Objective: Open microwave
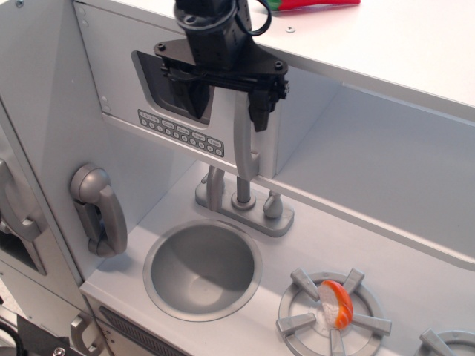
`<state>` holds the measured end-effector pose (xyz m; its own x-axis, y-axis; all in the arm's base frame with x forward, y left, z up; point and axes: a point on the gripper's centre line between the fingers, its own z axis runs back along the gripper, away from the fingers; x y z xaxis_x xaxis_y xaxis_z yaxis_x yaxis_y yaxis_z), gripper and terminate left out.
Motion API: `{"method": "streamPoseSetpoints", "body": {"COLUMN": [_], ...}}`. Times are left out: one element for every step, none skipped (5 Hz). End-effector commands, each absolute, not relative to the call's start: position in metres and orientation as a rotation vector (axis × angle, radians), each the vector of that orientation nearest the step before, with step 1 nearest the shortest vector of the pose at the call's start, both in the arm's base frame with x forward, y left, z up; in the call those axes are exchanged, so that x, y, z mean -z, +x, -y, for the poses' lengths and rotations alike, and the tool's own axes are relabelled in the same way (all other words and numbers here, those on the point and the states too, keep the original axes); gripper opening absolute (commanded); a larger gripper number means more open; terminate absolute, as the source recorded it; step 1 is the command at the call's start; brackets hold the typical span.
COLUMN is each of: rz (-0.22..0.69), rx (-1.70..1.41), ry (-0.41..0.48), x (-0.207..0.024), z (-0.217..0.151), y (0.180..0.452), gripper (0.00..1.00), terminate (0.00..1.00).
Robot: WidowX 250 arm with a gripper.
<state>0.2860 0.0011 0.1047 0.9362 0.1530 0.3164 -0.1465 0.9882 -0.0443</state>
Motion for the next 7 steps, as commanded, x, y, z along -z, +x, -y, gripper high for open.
{"method": "streamPoseSetpoints", "body": {"rz": [0.381, 0.383, 0.397, 0.401, 0.369, 0.337, 0.318], "rx": [-0.146, -0.145, -0.149, -0.151, -0.134, -0.071, -0.022], "ry": [-0.021, -0.034, -0.039, -0.041, -0.039, -0.038, -0.017], "x": [-0.117, -0.119, -0.118, -0.118, -0.115, -0.114, -0.113], "z": [0.002, 0.002, 0.002, 0.002, -0.003, -0.007, -0.014], "y": [0.298, 0.299, 0.300, 0.299, 0.283, 0.255, 0.231], "gripper": [1.00, 0.00, 0.00, 0.00, 0.00, 0.00, 0.00], "terminate": [0.00, 0.00, 0.00, 0.00, 0.00, 0.00, 0.00]}}
